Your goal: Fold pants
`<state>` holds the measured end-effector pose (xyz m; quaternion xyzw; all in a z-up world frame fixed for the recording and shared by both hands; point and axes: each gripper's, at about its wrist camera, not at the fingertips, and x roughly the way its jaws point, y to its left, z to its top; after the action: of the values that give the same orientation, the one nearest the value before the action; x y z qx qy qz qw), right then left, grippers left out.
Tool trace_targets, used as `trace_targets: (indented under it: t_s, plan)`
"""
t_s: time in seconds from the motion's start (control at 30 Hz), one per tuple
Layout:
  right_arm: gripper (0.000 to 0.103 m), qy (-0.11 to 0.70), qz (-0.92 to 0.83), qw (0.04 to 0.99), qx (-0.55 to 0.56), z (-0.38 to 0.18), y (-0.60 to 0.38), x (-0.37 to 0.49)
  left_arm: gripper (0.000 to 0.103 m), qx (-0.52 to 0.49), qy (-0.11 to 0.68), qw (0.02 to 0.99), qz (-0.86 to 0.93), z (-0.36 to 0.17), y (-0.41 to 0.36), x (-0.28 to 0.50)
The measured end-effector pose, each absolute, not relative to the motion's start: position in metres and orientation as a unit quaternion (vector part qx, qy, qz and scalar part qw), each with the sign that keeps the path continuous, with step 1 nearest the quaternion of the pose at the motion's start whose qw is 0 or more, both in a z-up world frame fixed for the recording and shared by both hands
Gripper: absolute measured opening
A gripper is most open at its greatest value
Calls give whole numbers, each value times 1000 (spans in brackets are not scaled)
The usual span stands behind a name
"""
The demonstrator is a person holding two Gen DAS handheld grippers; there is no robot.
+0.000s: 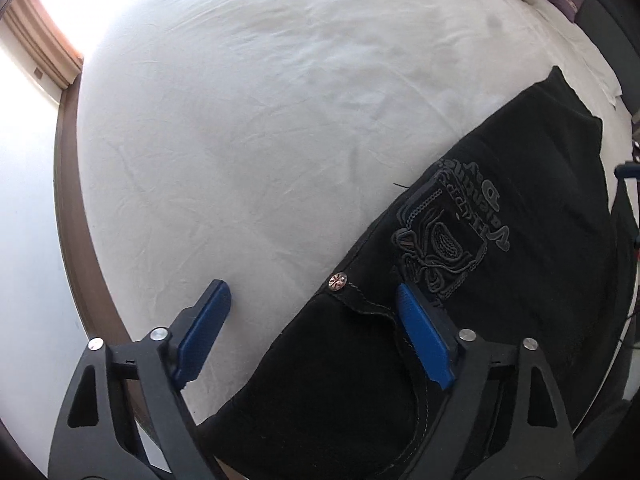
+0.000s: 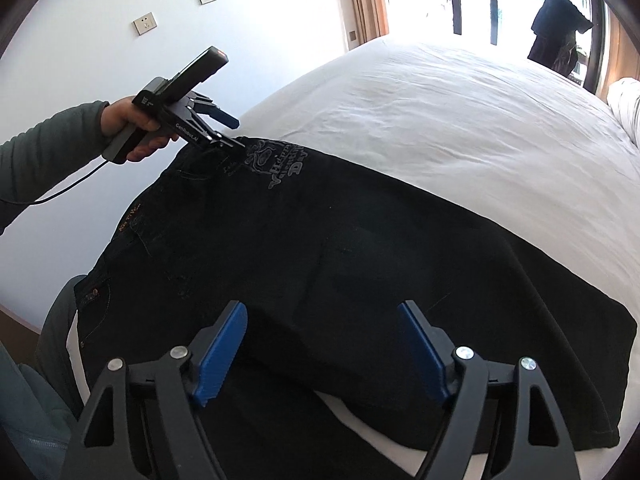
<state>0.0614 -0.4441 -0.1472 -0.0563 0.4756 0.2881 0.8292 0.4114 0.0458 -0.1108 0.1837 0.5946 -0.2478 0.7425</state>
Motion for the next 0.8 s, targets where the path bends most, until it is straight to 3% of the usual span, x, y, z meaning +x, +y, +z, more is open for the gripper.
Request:
trace_targets:
  t_s: [0.1, 0.17, 0.23, 0.33, 0.5, 0.7, 0.8]
  plan:
    - [75, 480, 294, 824, -61, -153, -442, 81, 69, 186, 595, 738, -259, -118, 42, 413]
    - [71, 483, 300, 819, -71, -154, -438, 97, 41, 180, 595, 735, -271, -116, 42, 415]
    - [70, 484, 306, 815, -87, -155, -431, 112, 23, 182, 595, 731, -281, -115, 39, 412]
    - [69, 485, 307, 810, -117, -156, -417, 134, 12, 225, 569, 743, -272, -110, 29, 394]
    - [64, 495, 309, 794, -170, -163, -402, 172, 10, 259, 502, 783, -259, -88, 28, 363]
    - [49, 508, 317, 769, -224, -173, -393, 197, 9, 299, 433, 809, -264, -70, 18, 316]
    - [49, 513, 318, 761, -238, -178, -392, 201, 9, 302, 415, 815, -267, -65, 17, 299]
